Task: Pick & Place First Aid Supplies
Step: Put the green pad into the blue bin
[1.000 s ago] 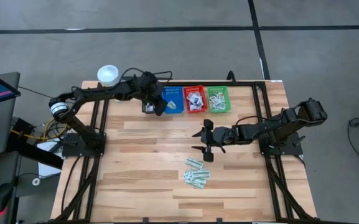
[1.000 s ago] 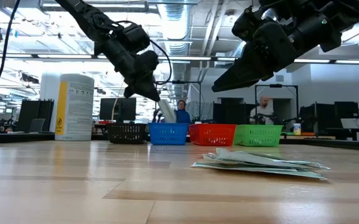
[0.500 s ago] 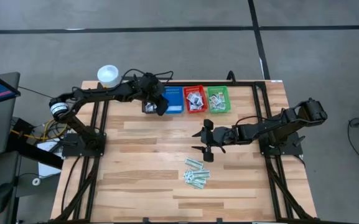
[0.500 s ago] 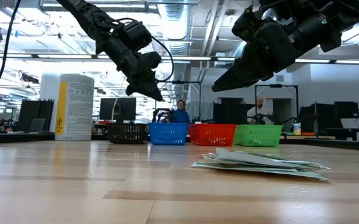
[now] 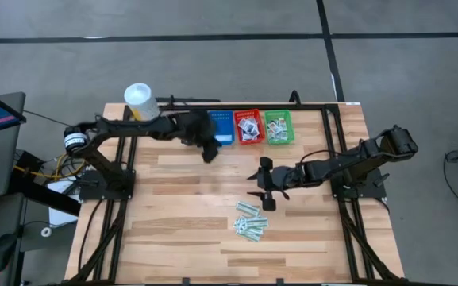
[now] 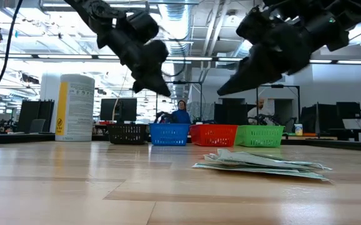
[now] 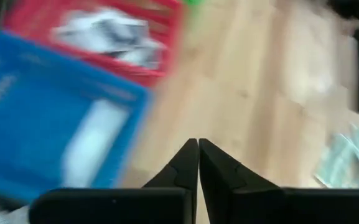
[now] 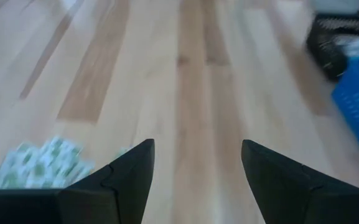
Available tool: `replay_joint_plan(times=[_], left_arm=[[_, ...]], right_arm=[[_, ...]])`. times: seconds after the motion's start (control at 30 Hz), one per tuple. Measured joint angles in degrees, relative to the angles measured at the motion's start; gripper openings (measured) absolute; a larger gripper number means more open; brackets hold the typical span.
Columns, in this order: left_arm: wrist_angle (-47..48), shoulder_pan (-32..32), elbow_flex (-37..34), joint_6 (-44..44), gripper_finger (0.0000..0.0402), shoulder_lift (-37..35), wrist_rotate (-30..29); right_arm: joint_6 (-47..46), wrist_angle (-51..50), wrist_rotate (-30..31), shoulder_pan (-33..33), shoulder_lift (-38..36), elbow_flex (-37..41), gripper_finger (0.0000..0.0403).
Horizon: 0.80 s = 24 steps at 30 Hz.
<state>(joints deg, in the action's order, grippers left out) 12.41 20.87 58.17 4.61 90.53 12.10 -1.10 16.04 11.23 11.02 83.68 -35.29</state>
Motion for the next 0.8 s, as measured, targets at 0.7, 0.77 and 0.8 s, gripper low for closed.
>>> replay_joint_plan(times=[0.7,0.77,0.8], left_arm=[[-26.13,-28.05,-10.35,-20.82,0.0023,-0.07,-13.45],[-26.70,-27.88,-10.35,-19.74,0.0027,-0.07,-13.48],[-27.07,-27.88,-10.35,-19.35,0.0029,-0.07,-13.47]], right_arm=[[-1.96,-6.85,-1.02,6.30,0.00,0.02,0.0235],[-1.99,-7.28,-0.92,6.68,0.00,0.02,0.0235],[-2.13,-7.63,-0.88,6.88,0.00,0.02,0.0235]])
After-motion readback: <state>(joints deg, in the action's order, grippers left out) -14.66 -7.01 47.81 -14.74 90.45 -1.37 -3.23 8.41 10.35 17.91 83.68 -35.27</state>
